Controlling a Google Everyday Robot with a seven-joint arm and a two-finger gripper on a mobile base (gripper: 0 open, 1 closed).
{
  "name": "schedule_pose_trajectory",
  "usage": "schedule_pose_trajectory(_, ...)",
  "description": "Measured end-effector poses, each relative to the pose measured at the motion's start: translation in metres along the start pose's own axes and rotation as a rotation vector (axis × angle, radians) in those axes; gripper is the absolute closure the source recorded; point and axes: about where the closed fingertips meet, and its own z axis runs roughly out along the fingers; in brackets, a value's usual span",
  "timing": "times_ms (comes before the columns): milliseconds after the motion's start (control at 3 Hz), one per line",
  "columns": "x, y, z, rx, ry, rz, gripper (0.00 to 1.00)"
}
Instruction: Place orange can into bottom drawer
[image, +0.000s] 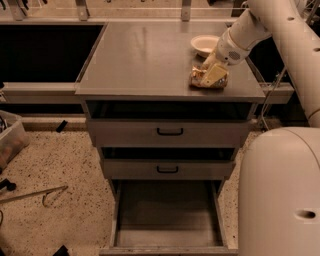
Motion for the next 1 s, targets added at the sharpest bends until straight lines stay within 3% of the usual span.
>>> schedule_pose_trajectory(333,-0.012,0.008,-0.012,0.014,-0.034,-0.017,0.89)
schedule_pose_trajectory(667,-0.029,0.041,-0.05,0.034,-0.1,-0.053,1.0)
schedule_pose_trajectory(1000,-0.039,0.091,-0.071,0.017,-0.19,-0.062,1.0)
